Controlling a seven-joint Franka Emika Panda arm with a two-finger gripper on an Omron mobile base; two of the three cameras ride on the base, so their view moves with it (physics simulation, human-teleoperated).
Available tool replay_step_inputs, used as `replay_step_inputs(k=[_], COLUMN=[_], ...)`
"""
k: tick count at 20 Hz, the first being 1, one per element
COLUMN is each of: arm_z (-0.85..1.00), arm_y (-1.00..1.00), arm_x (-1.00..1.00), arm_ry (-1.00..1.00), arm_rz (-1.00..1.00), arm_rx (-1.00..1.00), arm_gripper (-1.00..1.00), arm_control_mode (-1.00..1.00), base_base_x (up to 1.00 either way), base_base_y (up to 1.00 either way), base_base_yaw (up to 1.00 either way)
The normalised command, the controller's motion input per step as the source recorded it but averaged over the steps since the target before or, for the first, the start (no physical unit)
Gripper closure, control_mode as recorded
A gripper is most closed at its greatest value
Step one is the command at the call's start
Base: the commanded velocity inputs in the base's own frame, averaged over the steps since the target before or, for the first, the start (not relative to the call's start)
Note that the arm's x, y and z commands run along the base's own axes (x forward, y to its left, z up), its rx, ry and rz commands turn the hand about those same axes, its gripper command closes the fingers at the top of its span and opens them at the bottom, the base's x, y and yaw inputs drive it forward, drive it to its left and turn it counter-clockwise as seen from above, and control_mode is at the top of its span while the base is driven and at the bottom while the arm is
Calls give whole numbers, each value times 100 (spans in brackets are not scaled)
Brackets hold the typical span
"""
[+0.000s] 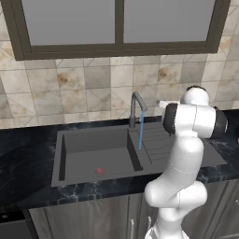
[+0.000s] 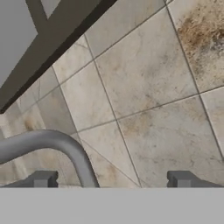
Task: Turn on the sink faucet. Then move the eggplant from the counter to the sink. Turn off the sink. Move the vegetable from the sink to the pot next to the stove. Finally move the pot to the front right burner.
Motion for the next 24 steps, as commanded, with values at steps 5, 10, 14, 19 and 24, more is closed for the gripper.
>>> replay_step_inputs(k=[5, 10, 14, 19, 24], arm_z=[53, 42, 40, 46, 36], arm_y=[-26, -32, -34, -34, -33], arm_x=[-87, -75, -68, -65, -59], arm_ry=[-8, 0, 1, 8, 21], arm_rz=[-8, -15, -15, -17, -20], arm_rx=[0, -1, -2, -1, -4], arm_gripper=[-100, -100, -100, -100, -100], arm_control_mode=[-100, -100, -100, -100, -100], base_base_x=[0, 0, 0, 0, 0], base_base_y=[0, 0, 0, 0, 0], base_base_yaw=[0, 0, 0, 0, 0])
